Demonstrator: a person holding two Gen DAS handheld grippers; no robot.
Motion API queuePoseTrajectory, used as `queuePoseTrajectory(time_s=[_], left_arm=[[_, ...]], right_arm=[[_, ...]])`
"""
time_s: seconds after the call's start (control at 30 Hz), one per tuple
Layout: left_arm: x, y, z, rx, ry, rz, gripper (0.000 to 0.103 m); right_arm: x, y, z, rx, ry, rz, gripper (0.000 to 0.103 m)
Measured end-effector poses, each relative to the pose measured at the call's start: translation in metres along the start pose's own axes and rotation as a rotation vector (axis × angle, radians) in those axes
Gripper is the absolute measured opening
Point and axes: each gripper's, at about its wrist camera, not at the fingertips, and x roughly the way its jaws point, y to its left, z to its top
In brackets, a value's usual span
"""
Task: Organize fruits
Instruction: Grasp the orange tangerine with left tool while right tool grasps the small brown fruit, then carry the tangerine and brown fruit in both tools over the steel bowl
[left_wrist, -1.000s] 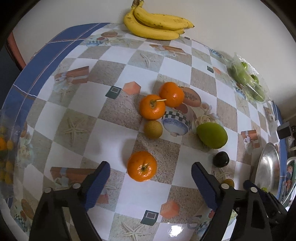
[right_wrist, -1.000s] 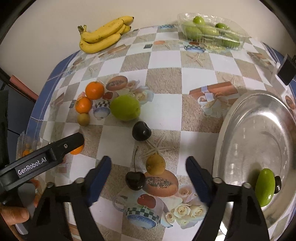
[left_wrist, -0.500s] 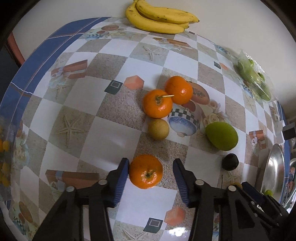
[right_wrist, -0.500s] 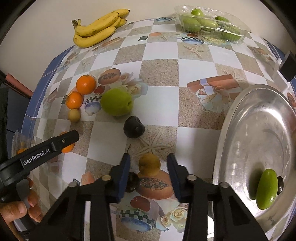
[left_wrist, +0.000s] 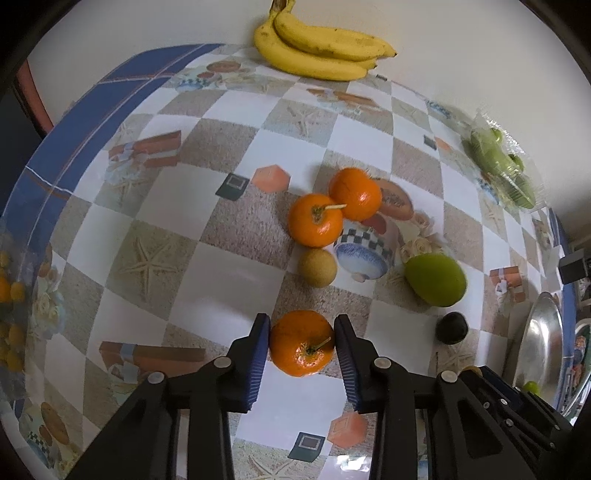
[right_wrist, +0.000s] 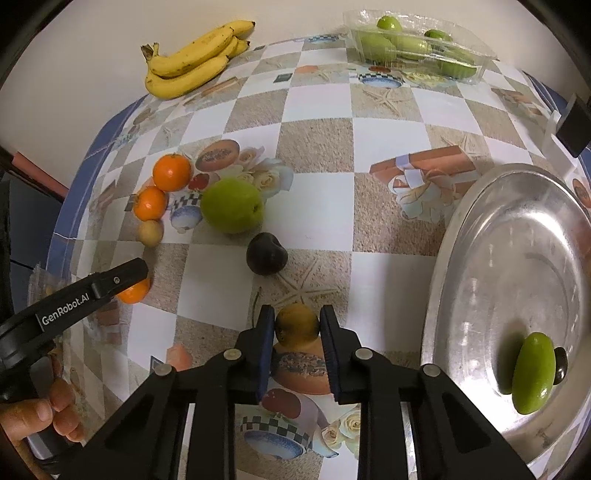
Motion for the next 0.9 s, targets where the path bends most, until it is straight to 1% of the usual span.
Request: queuePoseTrajectory(time_s=[0.17,0.33,0.5,0.73,0.9], left_arm=[[-0.018,-0.006,0.001,0.019,-0.041,-0.013,0.038],[-0.033,-0.013,0.003,0.04,-0.078,-0.013,0.038],[-0.042,-0.024,0.004,0.063,-0.103,-0.017,0.038],[-0.047,-0.048,-0.001,0.117,-0.112,-0.038,0.038],[-0.048,-0.073,-0.009,0.162,-0.104,-0.078,0.038]], right_arm=[[-0.013,0.0,0.001,0.007,-0.028,0.019,0.026],[-0.026,0.0,0.003,0.008,-0.059,0.021,0.026],[-0.032,-0.004,0.005,0.022,-0.068,0.021,0.026],[-0.044,-0.025,0.003,0.077,-0.086,0.014,0.026],[-0.055,-0.05,0.003,0.143,-0.111,0.0,0.026]])
